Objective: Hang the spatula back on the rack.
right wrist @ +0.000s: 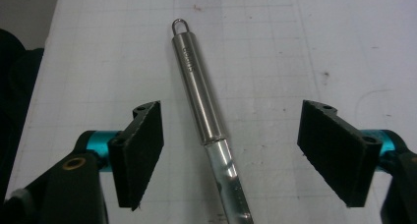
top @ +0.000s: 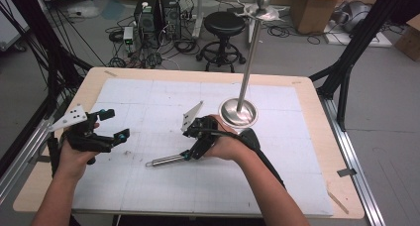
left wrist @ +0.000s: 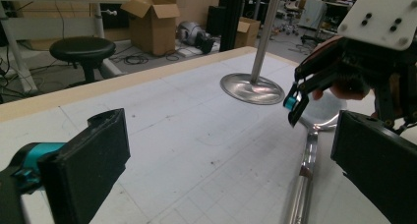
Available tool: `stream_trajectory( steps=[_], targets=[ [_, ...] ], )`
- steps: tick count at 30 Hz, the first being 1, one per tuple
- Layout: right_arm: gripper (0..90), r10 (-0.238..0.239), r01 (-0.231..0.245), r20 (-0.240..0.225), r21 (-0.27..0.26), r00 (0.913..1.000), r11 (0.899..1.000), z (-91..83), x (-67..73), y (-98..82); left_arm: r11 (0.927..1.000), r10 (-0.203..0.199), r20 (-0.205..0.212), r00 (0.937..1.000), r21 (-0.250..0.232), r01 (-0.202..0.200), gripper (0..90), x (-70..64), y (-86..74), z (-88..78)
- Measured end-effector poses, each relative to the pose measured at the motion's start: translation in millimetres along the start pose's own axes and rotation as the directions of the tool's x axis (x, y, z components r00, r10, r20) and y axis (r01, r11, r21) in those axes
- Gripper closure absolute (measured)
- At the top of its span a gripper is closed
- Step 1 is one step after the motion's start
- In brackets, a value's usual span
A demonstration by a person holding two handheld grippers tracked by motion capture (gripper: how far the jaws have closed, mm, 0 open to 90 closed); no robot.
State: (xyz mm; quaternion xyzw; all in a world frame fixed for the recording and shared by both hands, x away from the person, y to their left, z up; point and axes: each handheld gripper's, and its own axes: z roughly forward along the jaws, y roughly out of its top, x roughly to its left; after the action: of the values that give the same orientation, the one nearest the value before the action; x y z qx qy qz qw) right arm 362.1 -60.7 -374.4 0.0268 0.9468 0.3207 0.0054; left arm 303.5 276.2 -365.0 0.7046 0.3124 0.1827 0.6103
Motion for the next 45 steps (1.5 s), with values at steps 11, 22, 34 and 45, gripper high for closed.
stream_trajectory(
  steps=[11,22,34,45],
  targets=[
    [34.6,-0.022,0.029,-0.043,0.167,0.9988,0.985,41.4,0.9,0.5,0.9999,0.006,-0.003,1.0,0.01,-0.006,1.7,0.4,-0.6,1.0],
    [51.2,-0.023,0.033,-0.037,0.28,0.999,0.959,54.9,0.9,2.1,0.9997,0.012,-0.009,0.9999,0.02,-0.012,1.7,-0.2,-1.2,2.6],
    [66.8,-0.028,0.029,-0.007,0.285,0.9996,0.958,53.9,4.5,3.8,0.9997,0.01,-0.008,0.9999,0.022,-0.009,1.7,-0.3,-1.5,3.0],
    [67.9,-0.04,0.036,0.008,0.262,0.9992,0.964,42.2,7.0,7.7,0.9999,0.002,-0.013,0.9999,0.013,-0.002,1.7,1.8,-1.2,0.6]
  ],
)
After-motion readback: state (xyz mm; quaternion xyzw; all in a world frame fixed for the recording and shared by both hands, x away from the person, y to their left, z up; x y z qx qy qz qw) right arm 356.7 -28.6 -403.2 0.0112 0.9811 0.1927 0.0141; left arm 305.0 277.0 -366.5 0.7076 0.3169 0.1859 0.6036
